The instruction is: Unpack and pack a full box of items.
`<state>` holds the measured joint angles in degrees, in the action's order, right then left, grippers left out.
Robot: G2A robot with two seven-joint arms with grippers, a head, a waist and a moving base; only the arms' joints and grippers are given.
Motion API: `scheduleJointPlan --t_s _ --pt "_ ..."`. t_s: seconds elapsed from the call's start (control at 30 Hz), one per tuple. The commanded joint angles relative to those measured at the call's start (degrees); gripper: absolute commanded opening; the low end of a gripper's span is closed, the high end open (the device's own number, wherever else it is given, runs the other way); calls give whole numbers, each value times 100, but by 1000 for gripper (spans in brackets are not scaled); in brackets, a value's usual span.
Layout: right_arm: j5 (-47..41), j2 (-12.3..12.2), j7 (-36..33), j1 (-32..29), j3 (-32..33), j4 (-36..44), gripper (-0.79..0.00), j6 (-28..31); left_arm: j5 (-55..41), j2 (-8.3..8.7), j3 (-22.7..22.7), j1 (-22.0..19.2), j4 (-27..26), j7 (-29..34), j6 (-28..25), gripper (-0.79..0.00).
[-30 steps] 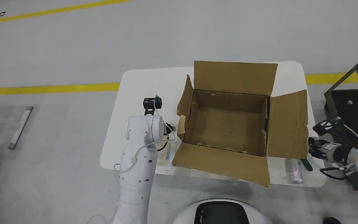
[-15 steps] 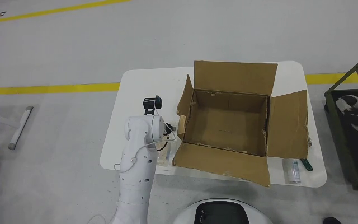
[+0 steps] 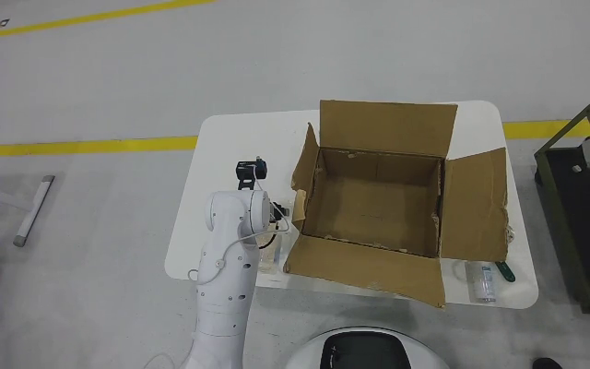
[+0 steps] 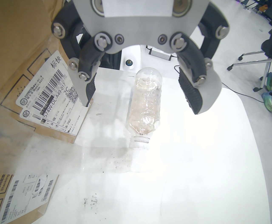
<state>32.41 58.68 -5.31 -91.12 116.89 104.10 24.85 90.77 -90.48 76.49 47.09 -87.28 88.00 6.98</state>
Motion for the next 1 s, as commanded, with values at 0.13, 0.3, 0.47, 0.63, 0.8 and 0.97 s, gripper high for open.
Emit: scheduleJointPlan --t_s 0.13,0.3,0.47,0.63,0.8,0.97 --pt "339 3 60 2 20 75 -785 -219 0 0 0 0 0 0 0 0" --pt "1377 76 282 -27 -294 476 -785 -1733 0 0 0 0 0 0 0 0" --pt "1857 174 294 -94 -870 1111 -785 -2992 0 0 0 0 0 0 0 0" --pt "2093 250 529 -284 -1184 1494 -785 -3420 -29 6 49 57 1 -114 37 0" --pt "2073 276 650 -336 -1117 1386 -785 -3173 96 65 110 178 -267 0 -474 0" --pt "2093 289 692 -328 -967 1209 -785 -2936 428 164 247 491 -654 0 -1324 0"
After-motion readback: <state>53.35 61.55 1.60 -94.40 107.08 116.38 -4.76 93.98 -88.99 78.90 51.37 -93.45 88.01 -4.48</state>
